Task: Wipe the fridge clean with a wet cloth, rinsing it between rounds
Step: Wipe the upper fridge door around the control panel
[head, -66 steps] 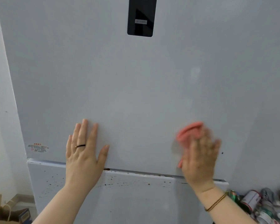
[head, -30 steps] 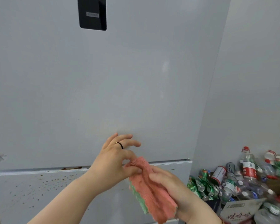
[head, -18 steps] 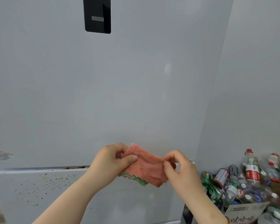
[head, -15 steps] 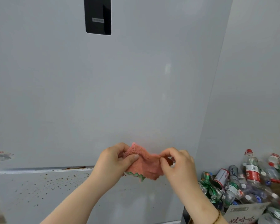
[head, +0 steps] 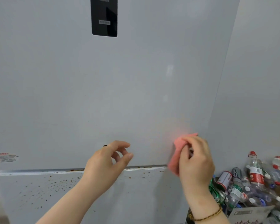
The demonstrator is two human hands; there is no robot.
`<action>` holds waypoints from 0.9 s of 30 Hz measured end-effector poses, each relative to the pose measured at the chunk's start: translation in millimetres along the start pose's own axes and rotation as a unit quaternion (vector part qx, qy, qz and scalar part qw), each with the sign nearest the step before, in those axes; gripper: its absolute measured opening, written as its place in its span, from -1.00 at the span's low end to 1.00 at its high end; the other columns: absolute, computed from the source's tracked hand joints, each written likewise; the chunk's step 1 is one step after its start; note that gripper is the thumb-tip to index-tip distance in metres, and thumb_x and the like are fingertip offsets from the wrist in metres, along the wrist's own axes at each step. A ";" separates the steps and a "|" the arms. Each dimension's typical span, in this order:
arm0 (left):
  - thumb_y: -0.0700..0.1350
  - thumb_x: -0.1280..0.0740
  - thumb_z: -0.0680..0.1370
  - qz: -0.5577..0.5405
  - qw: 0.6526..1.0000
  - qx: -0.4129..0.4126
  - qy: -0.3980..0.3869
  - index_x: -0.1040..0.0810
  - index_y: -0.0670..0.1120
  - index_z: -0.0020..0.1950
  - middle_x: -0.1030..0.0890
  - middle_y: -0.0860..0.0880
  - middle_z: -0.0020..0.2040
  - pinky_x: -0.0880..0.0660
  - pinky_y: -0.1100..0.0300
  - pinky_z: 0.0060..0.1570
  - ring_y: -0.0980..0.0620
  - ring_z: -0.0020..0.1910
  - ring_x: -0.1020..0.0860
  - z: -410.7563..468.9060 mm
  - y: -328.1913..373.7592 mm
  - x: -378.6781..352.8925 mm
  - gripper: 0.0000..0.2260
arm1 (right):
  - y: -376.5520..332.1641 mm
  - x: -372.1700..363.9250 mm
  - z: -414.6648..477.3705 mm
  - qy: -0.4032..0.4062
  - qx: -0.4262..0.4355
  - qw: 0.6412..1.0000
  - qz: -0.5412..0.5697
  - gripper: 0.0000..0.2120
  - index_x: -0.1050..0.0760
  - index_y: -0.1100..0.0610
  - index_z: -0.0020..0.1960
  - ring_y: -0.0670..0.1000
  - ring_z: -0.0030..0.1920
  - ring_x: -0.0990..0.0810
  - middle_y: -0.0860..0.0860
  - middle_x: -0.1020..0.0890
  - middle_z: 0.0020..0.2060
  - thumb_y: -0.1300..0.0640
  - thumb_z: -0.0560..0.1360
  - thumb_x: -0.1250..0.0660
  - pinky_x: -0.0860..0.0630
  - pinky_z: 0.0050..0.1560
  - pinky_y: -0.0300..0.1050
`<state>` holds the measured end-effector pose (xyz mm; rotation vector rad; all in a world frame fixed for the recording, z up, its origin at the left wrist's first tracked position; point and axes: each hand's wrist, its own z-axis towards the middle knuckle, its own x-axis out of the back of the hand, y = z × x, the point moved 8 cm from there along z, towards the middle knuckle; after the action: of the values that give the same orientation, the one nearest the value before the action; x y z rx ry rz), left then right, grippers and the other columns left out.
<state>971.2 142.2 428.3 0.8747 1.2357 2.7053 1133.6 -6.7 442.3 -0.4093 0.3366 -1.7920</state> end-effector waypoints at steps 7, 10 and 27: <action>-0.12 -0.32 0.48 0.051 0.997 0.003 0.064 -0.35 0.28 -0.16 -0.48 0.20 -0.14 -0.28 0.46 -0.21 0.26 -0.14 -0.43 -2.6 -22.6 23.5 -0.72 | 13.3 -32.4 36.3 0.092 0.203 0.974 0.027 -0.80 -0.40 0.23 0.08 0.13 0.13 -0.40 0.17 -0.36 0.12 0.32 0.52 -0.07 -0.38 0.08 -0.10; -0.03 -0.35 0.47 0.057 0.994 -0.013 0.095 -0.36 0.31 -0.18 -0.51 0.21 -0.12 -0.33 0.35 -0.20 0.24 -0.12 -0.45 -3.6 -35.1 31.3 -0.75 | 20.8 -53.7 21.8 0.016 0.258 0.965 0.047 -0.68 -0.17 0.21 0.33 0.02 0.46 -0.10 0.21 -0.22 0.31 0.12 0.62 0.08 -0.15 0.41 -0.15; 0.05 -0.10 0.44 0.150 0.938 -0.011 0.312 -0.30 -0.17 0.32 -0.15 -0.31 0.42 0.28 0.49 0.32 -0.09 0.39 0.03 -15.2 -72.4 63.1 -0.49 | 72.4 -61.0 13.4 -0.066 0.188 0.976 -0.088 -0.52 -0.03 0.25 0.43 0.01 0.48 0.15 0.14 0.03 0.46 0.01 0.60 0.09 0.24 0.47 -0.16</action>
<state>896.8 197.6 399.2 0.1931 1.2206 3.3928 1216.2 34.0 416.8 -0.2923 -0.1363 -1.9388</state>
